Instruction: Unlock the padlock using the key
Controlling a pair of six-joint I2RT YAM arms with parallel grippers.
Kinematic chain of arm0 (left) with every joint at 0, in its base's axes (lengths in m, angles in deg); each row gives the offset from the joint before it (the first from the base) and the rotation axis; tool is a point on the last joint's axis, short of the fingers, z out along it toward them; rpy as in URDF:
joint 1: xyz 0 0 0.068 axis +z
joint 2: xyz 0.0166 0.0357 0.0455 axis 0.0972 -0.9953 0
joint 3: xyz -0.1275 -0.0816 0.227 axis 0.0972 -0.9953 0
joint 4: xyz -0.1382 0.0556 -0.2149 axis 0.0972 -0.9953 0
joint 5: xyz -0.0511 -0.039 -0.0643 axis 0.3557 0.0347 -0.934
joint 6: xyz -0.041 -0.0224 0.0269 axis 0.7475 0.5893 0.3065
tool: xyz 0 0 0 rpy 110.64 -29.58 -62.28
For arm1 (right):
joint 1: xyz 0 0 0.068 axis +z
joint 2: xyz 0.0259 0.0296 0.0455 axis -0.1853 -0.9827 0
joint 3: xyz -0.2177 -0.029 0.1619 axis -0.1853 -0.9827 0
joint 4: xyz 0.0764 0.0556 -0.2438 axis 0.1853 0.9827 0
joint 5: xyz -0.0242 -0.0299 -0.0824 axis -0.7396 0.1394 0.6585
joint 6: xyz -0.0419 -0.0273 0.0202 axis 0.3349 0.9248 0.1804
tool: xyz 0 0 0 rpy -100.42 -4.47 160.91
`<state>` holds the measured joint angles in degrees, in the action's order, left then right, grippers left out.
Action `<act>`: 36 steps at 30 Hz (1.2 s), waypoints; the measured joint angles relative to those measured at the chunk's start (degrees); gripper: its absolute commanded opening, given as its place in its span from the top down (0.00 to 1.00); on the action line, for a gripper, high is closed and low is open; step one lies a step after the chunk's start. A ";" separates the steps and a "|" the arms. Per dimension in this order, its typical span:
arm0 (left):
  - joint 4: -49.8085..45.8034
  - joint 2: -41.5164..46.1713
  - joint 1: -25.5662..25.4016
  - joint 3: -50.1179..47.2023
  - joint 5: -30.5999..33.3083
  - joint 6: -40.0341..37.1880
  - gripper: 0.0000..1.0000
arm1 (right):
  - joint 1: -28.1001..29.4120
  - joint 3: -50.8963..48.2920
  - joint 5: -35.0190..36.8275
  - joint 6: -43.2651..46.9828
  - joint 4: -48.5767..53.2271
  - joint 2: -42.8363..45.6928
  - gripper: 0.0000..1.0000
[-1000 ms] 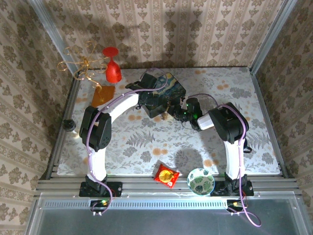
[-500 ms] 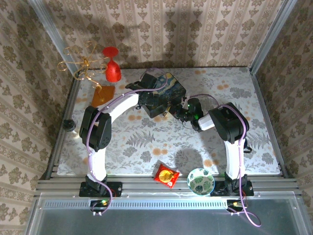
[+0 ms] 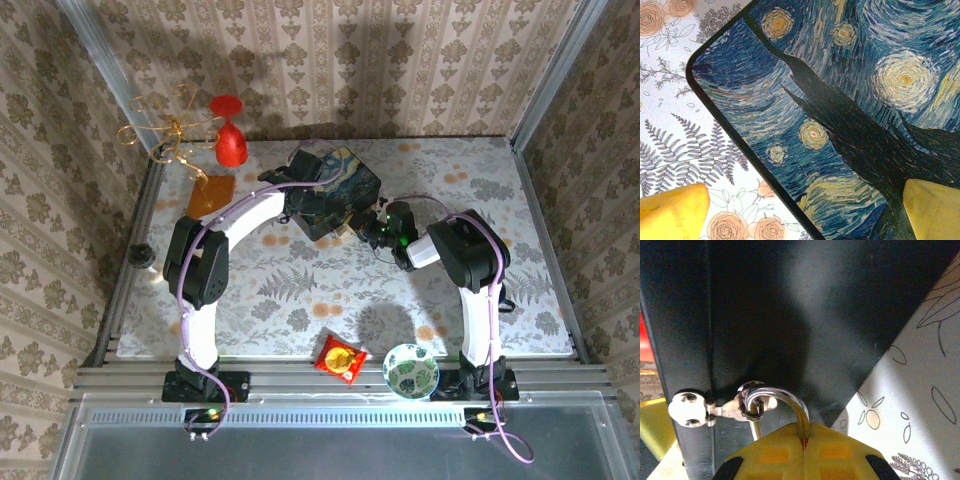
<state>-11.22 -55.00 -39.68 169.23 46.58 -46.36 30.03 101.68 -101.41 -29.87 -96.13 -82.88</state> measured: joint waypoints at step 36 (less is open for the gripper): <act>-0.11 0.48 0.57 -0.39 -1.53 0.66 0.00 | -4.00 -8.24 5.46 1.44 16.57 18.69 1.00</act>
<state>-11.33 -54.52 -39.12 168.83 45.05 -45.70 26.03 93.44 -95.95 -28.43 -79.56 -64.19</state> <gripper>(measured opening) 0.999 0.061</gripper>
